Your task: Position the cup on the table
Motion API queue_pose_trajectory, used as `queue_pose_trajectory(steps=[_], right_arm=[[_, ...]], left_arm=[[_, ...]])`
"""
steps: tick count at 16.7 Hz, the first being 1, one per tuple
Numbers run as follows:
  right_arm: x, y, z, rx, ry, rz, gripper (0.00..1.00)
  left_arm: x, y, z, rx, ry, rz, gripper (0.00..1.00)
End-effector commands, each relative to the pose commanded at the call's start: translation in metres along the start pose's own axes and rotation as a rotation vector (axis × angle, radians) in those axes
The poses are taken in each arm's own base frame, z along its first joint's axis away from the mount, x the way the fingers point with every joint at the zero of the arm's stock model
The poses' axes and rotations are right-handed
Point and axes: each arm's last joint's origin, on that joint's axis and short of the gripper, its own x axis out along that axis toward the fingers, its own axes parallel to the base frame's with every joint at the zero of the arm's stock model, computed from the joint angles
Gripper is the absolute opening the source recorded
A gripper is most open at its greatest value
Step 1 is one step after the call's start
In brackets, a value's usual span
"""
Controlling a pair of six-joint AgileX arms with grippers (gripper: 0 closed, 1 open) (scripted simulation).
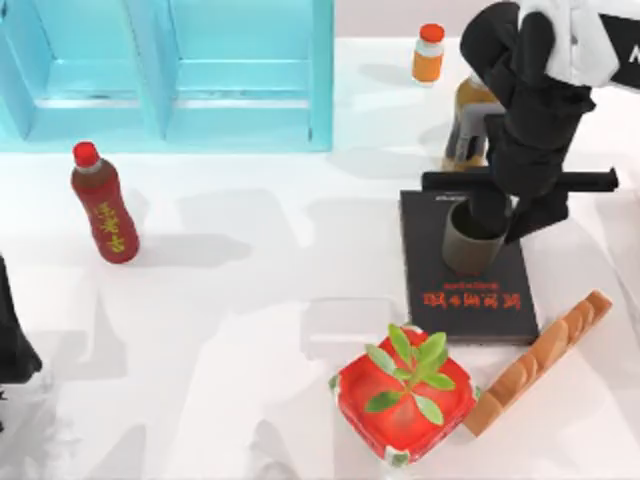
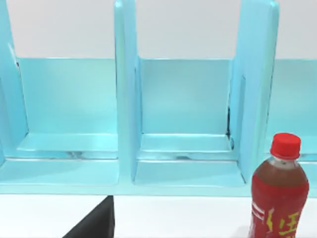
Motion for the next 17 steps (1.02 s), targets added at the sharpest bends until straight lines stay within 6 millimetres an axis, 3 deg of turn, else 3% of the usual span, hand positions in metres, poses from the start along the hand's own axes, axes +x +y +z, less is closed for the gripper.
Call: queue_pose_trajectory(steps=[10,17], right_arm=[[-0.001,-0.001,0.0,0.003,-0.001,0.001,0.0],[-0.049,-0.001,0.0,0.003,-0.001,0.0,0.0]], left_arm=[[0.0,0.0,0.0,0.0,0.0,0.0,1.0],[0.0,0.0,0.0,0.0,0.0,0.0,1.0]])
